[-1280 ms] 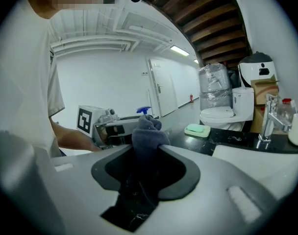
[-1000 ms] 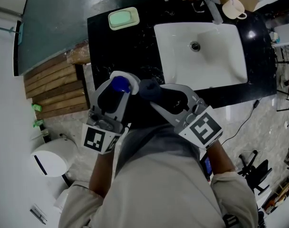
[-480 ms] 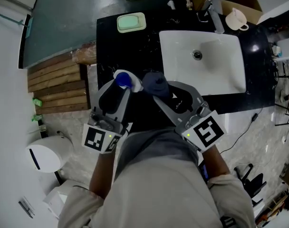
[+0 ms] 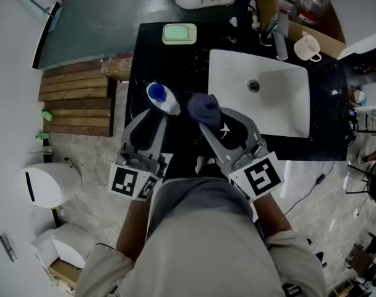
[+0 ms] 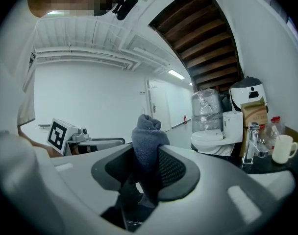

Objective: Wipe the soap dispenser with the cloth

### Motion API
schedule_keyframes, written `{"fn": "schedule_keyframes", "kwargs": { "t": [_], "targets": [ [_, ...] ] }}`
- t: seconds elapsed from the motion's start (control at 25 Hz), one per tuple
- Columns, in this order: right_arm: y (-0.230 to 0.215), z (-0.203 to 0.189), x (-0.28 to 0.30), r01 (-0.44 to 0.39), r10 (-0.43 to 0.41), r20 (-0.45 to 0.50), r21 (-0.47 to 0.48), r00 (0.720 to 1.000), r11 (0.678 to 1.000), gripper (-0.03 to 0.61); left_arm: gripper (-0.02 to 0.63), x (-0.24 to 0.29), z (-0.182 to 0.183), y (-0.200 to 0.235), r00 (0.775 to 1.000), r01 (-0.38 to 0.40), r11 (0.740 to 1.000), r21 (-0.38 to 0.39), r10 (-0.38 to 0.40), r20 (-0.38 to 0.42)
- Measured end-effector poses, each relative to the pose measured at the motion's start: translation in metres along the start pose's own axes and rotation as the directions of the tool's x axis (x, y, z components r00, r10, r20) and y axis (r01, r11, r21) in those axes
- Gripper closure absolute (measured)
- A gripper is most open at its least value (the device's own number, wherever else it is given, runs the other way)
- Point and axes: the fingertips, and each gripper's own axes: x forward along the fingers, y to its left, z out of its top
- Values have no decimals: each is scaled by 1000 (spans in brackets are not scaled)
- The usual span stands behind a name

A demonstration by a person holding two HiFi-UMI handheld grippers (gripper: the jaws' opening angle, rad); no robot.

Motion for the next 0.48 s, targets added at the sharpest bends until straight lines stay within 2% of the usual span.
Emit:
{"fn": "schedule_keyframes", "kwargs": {
  "t": [0.24,0.48],
  "targets": [
    [18,7,-20,-43,43,23,-23,999,999,446,574,-16,24,-38,999,-4,1000,12,4,53],
    [37,16,-41,-67,69,56,-35,996,997,448,606,-36,34,-61,995,-50,998,24,48,83]
  ]
}}
